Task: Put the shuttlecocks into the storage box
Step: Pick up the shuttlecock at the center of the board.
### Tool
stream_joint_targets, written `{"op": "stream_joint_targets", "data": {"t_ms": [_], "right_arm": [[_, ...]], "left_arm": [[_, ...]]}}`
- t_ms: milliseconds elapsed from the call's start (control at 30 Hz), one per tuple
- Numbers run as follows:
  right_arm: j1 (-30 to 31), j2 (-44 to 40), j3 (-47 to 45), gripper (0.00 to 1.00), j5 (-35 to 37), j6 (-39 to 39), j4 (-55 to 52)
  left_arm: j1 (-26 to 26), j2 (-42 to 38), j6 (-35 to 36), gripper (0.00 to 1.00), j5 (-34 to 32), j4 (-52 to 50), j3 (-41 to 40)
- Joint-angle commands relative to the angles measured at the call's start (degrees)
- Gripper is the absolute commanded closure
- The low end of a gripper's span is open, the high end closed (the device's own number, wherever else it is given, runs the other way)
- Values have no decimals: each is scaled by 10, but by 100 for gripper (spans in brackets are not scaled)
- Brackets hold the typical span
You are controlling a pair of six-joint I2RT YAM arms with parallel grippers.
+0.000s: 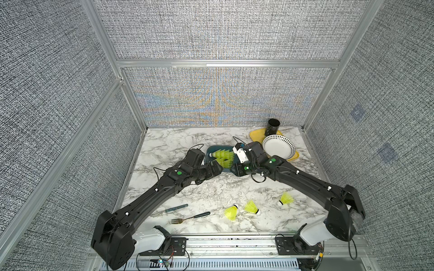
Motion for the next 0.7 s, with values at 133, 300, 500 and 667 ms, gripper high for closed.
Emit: {"op": "stream_joint_targets", "data": {"t_ms": [133,300,500,667], "right_arm": [[107,-63,-50,65,34,31,-32],[187,-73,-81,65,-6,68,-26],[257,-56,-136,61,-42,138,17],[257,-45,-169,57,-52,189,54]], "left_arm": [[0,-71,-6,1,-19,-36,-52],[0,-106,-8,1,-17,-56,-71],[1,-133,-6,1,-5,-81,-83],[0,-152,-3,1,3,-100,-88]]}}
